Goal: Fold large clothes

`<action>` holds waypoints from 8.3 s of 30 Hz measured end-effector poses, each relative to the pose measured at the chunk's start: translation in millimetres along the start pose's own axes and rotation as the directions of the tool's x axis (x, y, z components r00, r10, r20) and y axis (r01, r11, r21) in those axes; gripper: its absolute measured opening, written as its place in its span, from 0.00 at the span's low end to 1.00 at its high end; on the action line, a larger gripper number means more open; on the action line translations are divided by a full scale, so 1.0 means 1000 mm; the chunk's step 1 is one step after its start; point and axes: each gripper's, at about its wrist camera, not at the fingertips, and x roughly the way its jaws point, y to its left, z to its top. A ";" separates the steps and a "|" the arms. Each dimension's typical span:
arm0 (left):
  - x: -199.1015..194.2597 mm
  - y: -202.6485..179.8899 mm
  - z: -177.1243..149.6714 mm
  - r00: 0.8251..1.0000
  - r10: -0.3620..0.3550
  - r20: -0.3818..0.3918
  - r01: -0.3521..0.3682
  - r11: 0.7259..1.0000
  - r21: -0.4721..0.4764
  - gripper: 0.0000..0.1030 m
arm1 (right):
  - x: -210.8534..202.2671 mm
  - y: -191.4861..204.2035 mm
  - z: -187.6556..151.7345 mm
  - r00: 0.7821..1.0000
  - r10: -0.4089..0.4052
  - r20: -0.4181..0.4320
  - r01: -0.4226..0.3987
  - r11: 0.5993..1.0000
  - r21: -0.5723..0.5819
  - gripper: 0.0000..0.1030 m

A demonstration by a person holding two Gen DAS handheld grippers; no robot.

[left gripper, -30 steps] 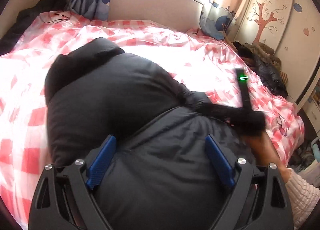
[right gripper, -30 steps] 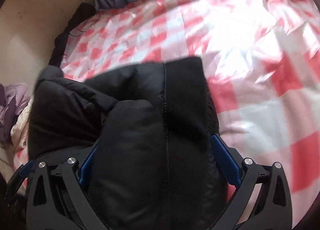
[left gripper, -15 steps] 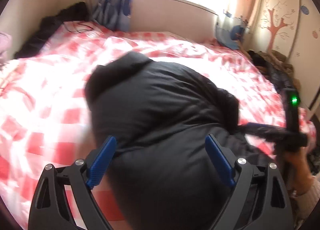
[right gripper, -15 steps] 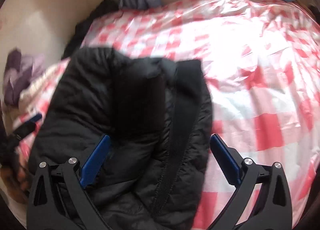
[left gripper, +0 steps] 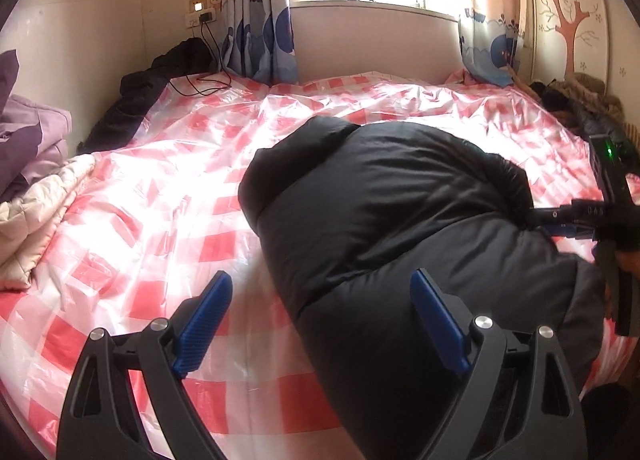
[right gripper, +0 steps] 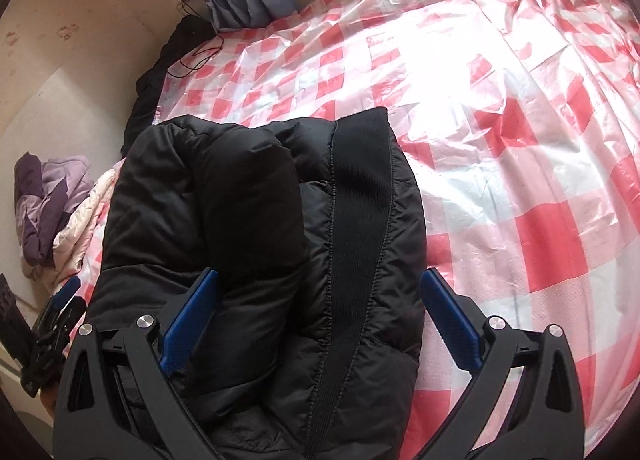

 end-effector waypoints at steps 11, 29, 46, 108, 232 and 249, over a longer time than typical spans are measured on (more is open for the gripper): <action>0.001 -0.004 -0.005 1.000 0.029 -0.002 -0.029 0.999 0.018 0.86 | 0.018 0.002 -0.007 0.999 0.016 -0.035 -0.016 1.000 -0.001 0.94; 0.010 0.011 -0.007 0.992 -0.129 -0.019 0.126 0.985 -0.115 0.88 | 0.032 -0.007 -0.015 0.997 0.052 -0.063 -0.051 0.999 0.019 0.94; -0.002 -0.001 -0.010 0.996 0.071 0.049 -0.071 0.997 -0.007 0.88 | 0.017 -0.009 -0.007 0.998 0.054 -0.032 -0.054 0.998 -0.010 0.94; 0.000 0.061 0.014 0.939 -0.312 0.146 0.344 0.874 -0.343 0.92 | 0.100 0.134 0.010 0.905 0.417 -0.087 -0.426 0.891 -0.159 0.94; 0.017 0.100 -0.009 0.994 -0.059 -0.092 0.011 0.895 -0.446 0.94 | 0.329 0.414 0.130 0.857 -0.092 -0.507 -0.212 0.834 -0.510 0.93; -0.011 0.086 -0.005 0.995 -0.082 -0.065 0.044 0.891 -0.451 0.94 | 0.152 0.216 0.059 0.962 -0.066 -0.266 -0.030 0.940 -0.340 0.93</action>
